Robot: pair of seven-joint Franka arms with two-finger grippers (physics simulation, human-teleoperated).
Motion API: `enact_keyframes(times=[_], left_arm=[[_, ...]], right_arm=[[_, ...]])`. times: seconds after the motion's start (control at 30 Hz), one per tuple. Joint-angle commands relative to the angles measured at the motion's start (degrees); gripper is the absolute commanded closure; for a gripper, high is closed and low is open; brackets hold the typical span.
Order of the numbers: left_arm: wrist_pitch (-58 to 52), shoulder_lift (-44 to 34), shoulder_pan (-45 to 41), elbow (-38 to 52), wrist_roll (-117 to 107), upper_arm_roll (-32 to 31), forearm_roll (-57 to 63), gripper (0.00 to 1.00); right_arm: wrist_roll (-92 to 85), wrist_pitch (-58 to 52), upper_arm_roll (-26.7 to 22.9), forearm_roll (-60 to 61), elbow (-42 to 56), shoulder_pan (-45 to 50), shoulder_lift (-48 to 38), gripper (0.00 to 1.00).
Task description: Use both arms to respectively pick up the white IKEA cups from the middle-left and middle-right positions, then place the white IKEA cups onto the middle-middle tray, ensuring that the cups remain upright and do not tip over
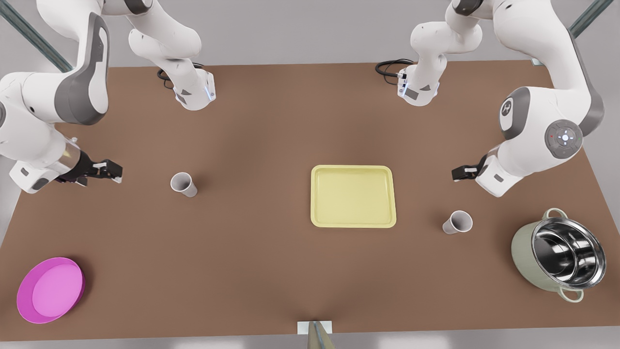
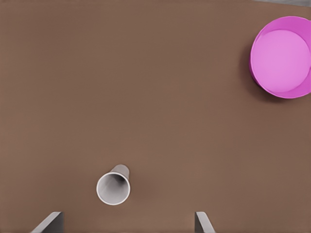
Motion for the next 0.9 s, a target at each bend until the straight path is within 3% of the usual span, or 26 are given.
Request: enact_keyframes(times=[0.0,0.07,0.13,0.23,0.3,0.43,0.5,0.53,0.87], left_arm=[[0.33,-0.16,-0.26,-0.03,-2.15,-0.02,-0.02,0.00],[2.08,1.85,-0.08,2.07,-2.06,0.69,-3.00,0.00],[6.30,15.56,3.25,14.29,-1.97,1.13,-2.40,0.00],[22.56,25.24,4.75,16.14,-1.27,1.13,2.18,0.00],[29.50,25.06,4.66,9.29,-1.27,3.06,2.35,0.00],[28.98,24.97,5.63,6.91,-1.18,3.59,4.73,0.00],[36.79,19.00,5.63,-7.40,-0.13,4.38,4.73,0.00],[37.77,18.12,5.46,-9.61,-0.13,4.38,4.73,0.00],[37.86,17.85,6.07,-15.06,0.14,5.26,4.73,0.00]], right_arm=[[-2.12,0.94,-0.13,0.44,-0.64,-0.03,-0.20,0.00],[-2.03,1.73,-0.22,-0.26,-2.48,0.40,-0.02,0.00],[-1.95,10.96,-0.04,-1.32,-14.51,0.32,-0.02,0.00],[-1.95,21.68,-0.04,-1.23,-23.14,0.14,1.56,0.00],[-1.95,25.46,-0.04,-0.70,-23.05,0.06,5.77,0.00],[-1.86,32.59,-0.04,-0.35,-29.20,0.14,5.52,0.00],[-1.86,36.18,-0.04,-0.26,-34.38,0.14,3.41,0.00],[-1.86,38.91,0.04,-0.18,-37.46,0.06,2.18,0.00],[-1.95,49.55,0.05,2.11,-48.80,-0.03,0.16,0.00]])
